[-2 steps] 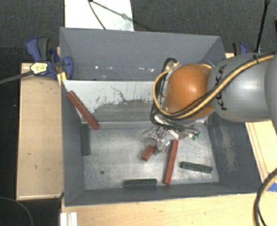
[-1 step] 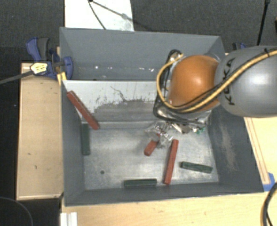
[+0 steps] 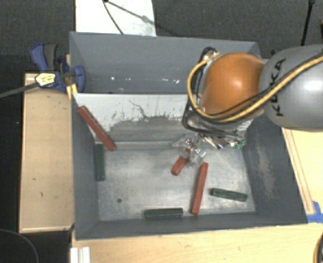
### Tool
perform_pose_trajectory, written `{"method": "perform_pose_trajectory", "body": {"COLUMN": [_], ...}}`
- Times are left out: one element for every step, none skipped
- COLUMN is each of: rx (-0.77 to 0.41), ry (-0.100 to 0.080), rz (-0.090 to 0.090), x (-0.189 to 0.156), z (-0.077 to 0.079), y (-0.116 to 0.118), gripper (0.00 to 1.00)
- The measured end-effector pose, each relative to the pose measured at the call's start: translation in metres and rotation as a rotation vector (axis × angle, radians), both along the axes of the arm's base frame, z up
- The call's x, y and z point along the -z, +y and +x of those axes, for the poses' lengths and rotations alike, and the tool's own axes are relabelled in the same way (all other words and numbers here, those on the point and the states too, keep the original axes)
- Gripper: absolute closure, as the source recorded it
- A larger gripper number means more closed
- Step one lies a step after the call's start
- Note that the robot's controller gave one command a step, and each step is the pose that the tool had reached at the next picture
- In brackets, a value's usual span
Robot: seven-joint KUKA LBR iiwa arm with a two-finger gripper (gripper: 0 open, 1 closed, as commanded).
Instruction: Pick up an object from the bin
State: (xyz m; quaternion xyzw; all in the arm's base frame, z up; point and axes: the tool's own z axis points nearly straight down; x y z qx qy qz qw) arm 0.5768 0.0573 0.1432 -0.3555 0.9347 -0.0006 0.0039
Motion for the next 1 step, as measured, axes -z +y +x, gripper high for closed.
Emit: {"method": "perform_pose_trajectory", "body": {"rx": [0.010], "ry": [0.000], "rz": [0.000], "x": [-0.0347], "z": [0.0018], "y": [0.0003], "gripper": [1.00]}}
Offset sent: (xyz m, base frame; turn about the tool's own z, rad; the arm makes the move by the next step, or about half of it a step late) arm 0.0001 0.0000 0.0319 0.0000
